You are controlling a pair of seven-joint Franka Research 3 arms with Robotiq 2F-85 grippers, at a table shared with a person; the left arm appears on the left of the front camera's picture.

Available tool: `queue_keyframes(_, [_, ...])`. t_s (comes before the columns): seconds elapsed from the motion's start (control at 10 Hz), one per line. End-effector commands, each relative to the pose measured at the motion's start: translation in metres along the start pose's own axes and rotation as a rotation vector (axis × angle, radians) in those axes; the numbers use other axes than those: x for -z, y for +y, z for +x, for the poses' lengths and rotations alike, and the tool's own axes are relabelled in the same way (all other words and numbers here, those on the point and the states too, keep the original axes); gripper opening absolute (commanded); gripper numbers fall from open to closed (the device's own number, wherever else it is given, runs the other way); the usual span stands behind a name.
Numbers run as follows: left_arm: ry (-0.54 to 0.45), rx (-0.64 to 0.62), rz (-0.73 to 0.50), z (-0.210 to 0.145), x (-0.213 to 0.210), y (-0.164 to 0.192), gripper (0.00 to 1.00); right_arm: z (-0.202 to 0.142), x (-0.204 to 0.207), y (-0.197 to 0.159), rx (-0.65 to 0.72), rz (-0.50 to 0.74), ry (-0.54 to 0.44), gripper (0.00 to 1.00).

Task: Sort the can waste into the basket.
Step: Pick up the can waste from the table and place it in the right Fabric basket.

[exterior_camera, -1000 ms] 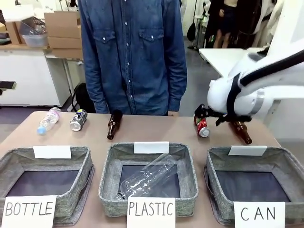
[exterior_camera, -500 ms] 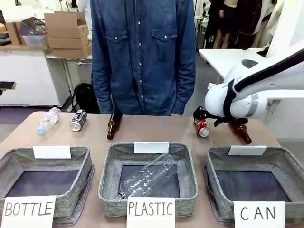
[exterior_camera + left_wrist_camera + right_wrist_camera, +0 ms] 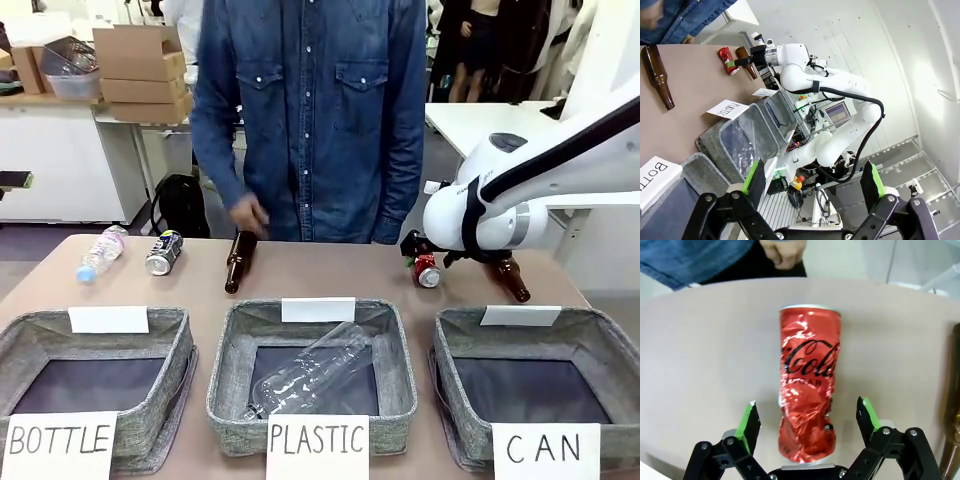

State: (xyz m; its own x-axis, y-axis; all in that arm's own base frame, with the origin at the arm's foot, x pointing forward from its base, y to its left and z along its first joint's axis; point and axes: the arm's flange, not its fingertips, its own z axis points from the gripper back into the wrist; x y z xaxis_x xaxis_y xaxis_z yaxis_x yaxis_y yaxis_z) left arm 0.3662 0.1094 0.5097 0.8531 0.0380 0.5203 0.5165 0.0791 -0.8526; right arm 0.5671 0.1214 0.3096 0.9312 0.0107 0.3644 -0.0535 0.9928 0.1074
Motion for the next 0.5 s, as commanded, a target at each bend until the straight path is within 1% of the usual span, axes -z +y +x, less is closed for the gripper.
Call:
queue_keyframes(0.0, [0.007,0.020,-0.011,-0.0001,-0.0003,-0.0032,1.00,0.0058,0.0050,0.0138,0.002,-0.066,-0.016,0.40])
queue_keyframes(0.1, [0.007,0.020,-0.011,-0.0001,-0.0003,-0.0032,1.00,0.0049,0.0053,0.0134,-0.004,-0.067,-0.013,0.40])
queue_keyframes(0.2, [0.007,0.020,-0.011,-0.0001,-0.0003,-0.0032,1.00,0.0042,0.0063,0.0138,-0.014,-0.076,-0.007,0.00])
queue_keyframes(0.3, [0.007,0.020,-0.011,-0.0001,-0.0003,-0.0032,1.00,0.0035,0.0074,0.0146,-0.017,-0.081,-0.004,0.35])
queue_keyframes(0.4, [0.007,0.020,-0.011,-0.0001,-0.0003,-0.0032,1.00,0.0031,0.0076,0.0145,-0.015,-0.083,0.001,0.00])
